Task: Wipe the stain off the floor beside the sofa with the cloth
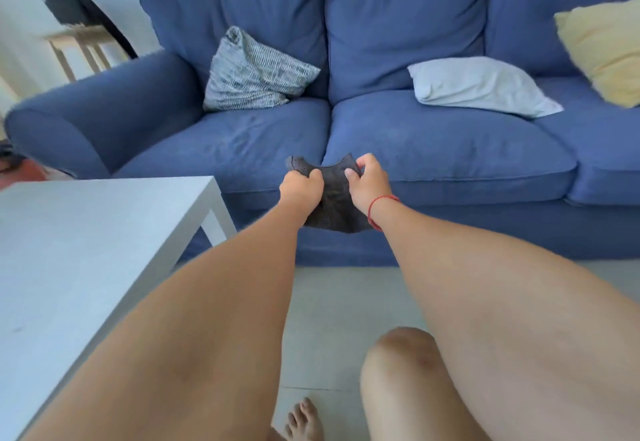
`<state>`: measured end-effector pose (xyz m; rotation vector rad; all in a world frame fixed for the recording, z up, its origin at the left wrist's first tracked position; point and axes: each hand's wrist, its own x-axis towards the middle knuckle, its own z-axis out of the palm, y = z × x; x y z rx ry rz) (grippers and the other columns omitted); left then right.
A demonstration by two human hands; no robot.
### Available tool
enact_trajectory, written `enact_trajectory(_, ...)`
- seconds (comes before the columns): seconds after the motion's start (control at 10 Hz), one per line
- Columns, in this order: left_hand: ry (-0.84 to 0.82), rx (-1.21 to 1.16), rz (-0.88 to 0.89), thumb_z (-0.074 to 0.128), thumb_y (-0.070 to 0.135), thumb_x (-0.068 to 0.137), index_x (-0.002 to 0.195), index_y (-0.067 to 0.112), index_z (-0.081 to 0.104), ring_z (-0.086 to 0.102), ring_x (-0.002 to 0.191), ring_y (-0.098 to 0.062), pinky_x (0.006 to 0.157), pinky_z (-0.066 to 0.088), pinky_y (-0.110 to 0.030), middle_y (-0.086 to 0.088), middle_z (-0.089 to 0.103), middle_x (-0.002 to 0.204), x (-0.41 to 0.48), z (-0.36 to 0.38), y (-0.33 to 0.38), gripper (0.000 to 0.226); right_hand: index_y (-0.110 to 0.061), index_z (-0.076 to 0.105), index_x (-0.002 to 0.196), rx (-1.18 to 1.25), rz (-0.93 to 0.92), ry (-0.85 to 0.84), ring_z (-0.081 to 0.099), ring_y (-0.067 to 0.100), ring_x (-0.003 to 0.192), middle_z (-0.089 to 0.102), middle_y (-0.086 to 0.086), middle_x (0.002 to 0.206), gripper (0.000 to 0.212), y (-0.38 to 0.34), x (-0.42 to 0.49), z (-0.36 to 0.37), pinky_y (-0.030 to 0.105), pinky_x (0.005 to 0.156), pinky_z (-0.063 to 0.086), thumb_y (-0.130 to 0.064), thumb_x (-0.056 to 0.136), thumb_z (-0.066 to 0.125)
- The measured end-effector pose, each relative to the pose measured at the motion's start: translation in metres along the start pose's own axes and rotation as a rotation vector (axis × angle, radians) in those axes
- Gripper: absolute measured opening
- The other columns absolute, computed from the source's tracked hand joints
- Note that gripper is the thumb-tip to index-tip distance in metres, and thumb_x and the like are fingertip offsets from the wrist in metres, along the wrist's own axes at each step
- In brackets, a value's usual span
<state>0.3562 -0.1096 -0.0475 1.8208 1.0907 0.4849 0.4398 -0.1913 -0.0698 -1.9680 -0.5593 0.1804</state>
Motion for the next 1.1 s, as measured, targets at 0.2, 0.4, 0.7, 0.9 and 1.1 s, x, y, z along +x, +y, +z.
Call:
enact_trajectory(0.2, 0.159, -0.062, 0.032, 0.049, 0.029, 0.090, 0.115, 0.000, 0.059, 0.060, 0.102, -0.032, 0.090, 0.050, -0.035, -0.017, 0.064, 0.117, -0.031, -0.096, 0.000, 0.039, -0.008, 0.051, 0.112, 0.024, -0.136, -0.039, 0.056, 0.036, 0.103, 0.059, 0.016, 0.114, 0.022, -0.080, -0.049, 0.029, 0.039, 0.085, 0.044, -0.024, 0.096, 0.048)
enact_trajectory(0.4, 0.372, -0.012, -0.059, 0.049, 0.028, 0.091, 0.121, 0.000, 0.057, 0.057, 0.112, -0.035, 0.099, 0.046, -0.038, -0.016, 0.062, 0.119, -0.066, -0.207, -0.056, 0.042, -0.011, 0.054, 0.117, 0.053, -0.243, -0.243, 0.054, 0.035, 0.112, 0.058, 0.015, 0.124, 0.026, -0.149, -0.112, 0.109, 0.039, 0.093, 0.043, -0.026, 0.096, 0.049)
enact_trajectory(0.7, 0.525, -0.148, -0.268, 0.049, 0.048, 0.085, 0.127, 0.012, 0.051, 0.059, 0.105, -0.029, 0.090, 0.046, -0.037, -0.009, 0.061, 0.116, -0.091, -0.316, -0.142, 0.055, -0.010, 0.046, 0.134, 0.189, -0.175, -0.616, 0.050, 0.028, 0.125, 0.052, 0.010, 0.137, 0.040, -0.204, -0.188, 0.214, 0.035, 0.102, 0.040, -0.024, 0.096, 0.049)
enact_trajectory(0.9, 0.377, 0.495, -0.492, 0.054, 0.042, 0.091, 0.145, 0.001, 0.029, 0.039, 0.131, -0.033, 0.103, 0.037, -0.038, -0.016, 0.039, 0.141, -0.098, -0.316, -0.195, 0.072, -0.009, 0.055, 0.127, -0.371, -0.350, -0.688, 0.049, 0.031, 0.123, 0.055, 0.012, 0.132, 0.039, -0.161, -0.194, 0.248, 0.035, 0.103, 0.043, -0.007, 0.088, 0.053)
enact_trajectory(1.1, 0.369, 0.733, -0.366, 0.041, 0.038, 0.095, 0.153, 0.008, 0.013, 0.005, 0.148, -0.031, 0.116, 0.014, -0.047, -0.014, 0.004, 0.161, -0.093, -0.303, -0.191, 0.072, -0.007, 0.065, 0.111, 0.053, -0.359, -0.564, 0.058, 0.025, 0.112, 0.063, 0.011, 0.120, 0.025, -0.189, -0.180, 0.232, 0.033, 0.098, 0.046, -0.017, 0.089, 0.057)
